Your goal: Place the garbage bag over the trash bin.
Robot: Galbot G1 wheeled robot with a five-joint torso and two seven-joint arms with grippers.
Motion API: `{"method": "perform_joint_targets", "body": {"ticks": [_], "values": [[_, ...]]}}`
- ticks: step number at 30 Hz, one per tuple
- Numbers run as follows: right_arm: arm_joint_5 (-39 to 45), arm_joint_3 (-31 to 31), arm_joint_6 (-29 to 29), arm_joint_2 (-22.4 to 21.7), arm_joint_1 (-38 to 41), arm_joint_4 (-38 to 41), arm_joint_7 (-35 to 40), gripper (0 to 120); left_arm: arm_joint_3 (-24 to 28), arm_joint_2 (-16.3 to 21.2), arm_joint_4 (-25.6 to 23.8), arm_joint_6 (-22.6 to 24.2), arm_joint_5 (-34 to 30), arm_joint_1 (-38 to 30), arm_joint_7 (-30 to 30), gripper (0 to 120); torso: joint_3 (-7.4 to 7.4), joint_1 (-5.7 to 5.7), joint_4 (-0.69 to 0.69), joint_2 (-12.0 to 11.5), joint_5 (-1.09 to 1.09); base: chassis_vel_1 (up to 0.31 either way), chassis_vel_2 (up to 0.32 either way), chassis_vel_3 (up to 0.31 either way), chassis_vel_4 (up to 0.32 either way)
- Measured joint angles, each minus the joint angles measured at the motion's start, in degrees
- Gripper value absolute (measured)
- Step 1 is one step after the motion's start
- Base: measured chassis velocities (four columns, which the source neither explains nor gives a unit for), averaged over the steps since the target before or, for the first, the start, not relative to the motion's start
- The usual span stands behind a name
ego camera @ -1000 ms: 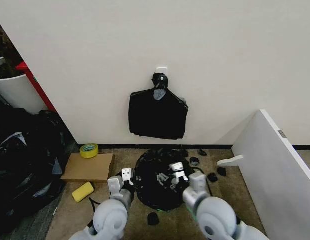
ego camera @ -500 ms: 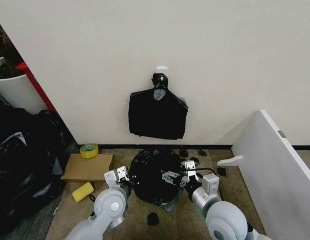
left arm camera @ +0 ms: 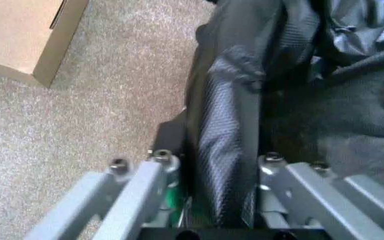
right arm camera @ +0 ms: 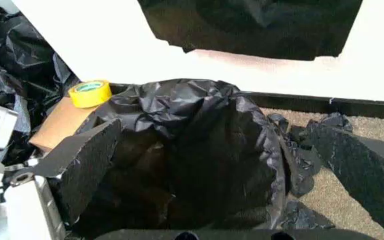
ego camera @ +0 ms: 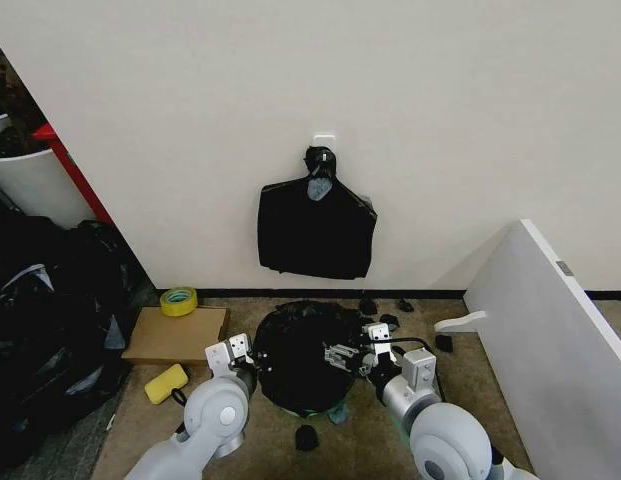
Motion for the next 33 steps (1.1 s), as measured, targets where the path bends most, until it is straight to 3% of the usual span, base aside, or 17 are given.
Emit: {"method": "perform_joint_targets", "body": {"ticks": [11, 15, 18, 19, 25, 26, 29, 33], "values": [[-0.7, 0.8, 0.3, -0.1, -0.9, 0.8, -0.1, 100, -1.2, 1.2, -1.9, 0.0, 0.6, 1.6, 1.3, 66, 0.0, 0.0, 0.0, 0.0, 0.0, 0.0, 0.0, 0.0, 0.0], [-4.7, 1.9, 2.7, 0.9, -1.9, 0.0, -0.5, 100, -1.6, 2.8, -4.4, -1.6, 10.0, 4.3, 7.7, 83, 0.0, 0.0, 0.0, 0.0, 0.0, 0.0, 0.0, 0.0, 0.0], [-10.6, 3.9, 5.8, 2.5, -3.4, -1.8, -0.5, 100, -2.0, 4.2, -6.4, -9.9, 21.9, 7.3, 15.8, 94, 0.0, 0.0, 0.01, 0.0, 0.0, 0.0, 0.0, 0.0, 0.0], [-10.6, 3.9, 5.8, 2.5, -3.4, -1.8, -0.5, 100, -2.0, 4.2, -6.4, -9.9, 21.9, 7.3, 15.8, 94, 0.0, 0.0, 0.01, 0.0, 0.0, 0.0, 0.0, 0.0, 0.0], [-28.4, 11.6, 23.4, 7.9, -9.0, -8.4, -5.5, 100, -3.1, 3.2, -8.6, -31.4, 34.5, 13.3, 25.5, 100, 0.0, 0.0, 0.0, 0.0, 0.01, 0.0, 0.0, 0.0, 0.0], [-28.4, 11.6, 23.4, 7.9, -9.0, -8.4, -5.5, 100, -3.1, 3.2, -8.6, -31.4, 34.5, 13.3, 25.5, 100, 0.0, 0.0, 0.0, 0.0, 0.01, 0.0, 0.0, 0.0, 0.0], [-33.4, 17.9, 30.9, 13.3, -13.2, -9.0, -9.2, 100, -5.6, 1.3, -7.8, -39.3, 42.0, 16.7, 28.4, 100, -0.01, 0.0, 0.0, 0.0, 0.03, 0.0, 0.0, 0.0, 0.0], [-34.4, 23.2, 35.4, 18.0, -20.9, -5.6, -12.7, 100, -10.1, -3.2, -7.5, -42.7, 51.9, 22.0, 28.6, 100, -0.01, -0.01, 0.0, 0.0, 0.01, 0.0, 0.0, 0.0, 0.0]]}}
